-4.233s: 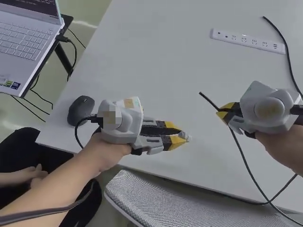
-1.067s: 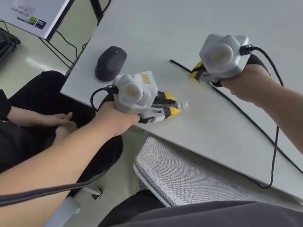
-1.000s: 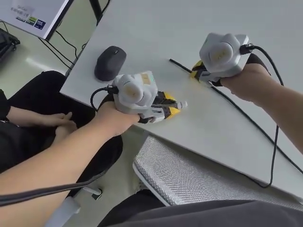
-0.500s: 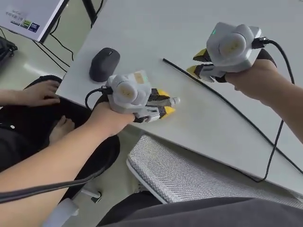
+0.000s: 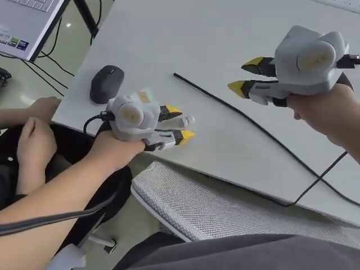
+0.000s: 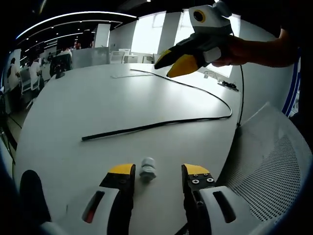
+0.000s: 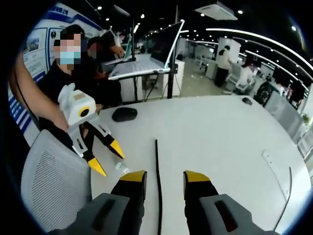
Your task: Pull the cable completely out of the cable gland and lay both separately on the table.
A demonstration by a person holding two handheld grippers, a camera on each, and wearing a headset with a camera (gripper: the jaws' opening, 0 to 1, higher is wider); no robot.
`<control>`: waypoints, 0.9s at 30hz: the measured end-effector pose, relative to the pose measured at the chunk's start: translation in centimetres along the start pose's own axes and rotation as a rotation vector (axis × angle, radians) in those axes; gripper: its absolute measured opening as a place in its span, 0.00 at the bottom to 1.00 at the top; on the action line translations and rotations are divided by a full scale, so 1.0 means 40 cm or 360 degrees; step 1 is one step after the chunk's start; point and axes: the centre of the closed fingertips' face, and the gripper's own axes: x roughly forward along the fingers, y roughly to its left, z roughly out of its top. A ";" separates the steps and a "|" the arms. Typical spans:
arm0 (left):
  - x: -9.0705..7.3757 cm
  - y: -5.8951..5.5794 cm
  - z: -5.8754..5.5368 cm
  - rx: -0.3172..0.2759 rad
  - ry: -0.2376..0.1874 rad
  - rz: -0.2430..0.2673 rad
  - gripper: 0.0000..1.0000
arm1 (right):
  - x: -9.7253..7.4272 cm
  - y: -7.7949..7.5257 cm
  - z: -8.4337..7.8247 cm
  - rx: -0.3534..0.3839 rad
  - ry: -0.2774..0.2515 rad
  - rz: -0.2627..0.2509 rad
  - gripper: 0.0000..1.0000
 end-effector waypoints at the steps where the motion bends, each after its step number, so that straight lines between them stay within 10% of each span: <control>1: -0.002 -0.003 0.004 -0.0021 -0.0005 -0.0002 0.40 | -0.013 -0.007 -0.013 0.0013 -0.0005 -0.0006 0.29; 16: -0.064 -0.046 0.117 -0.0103 -0.0191 0.0087 0.51 | -0.274 0.026 -0.053 0.0300 -0.0343 -0.0139 0.45; 27: -0.079 -0.078 0.129 -0.0091 -0.0149 0.0105 0.56 | -0.389 0.052 -0.200 0.0425 -0.0333 -0.0187 0.55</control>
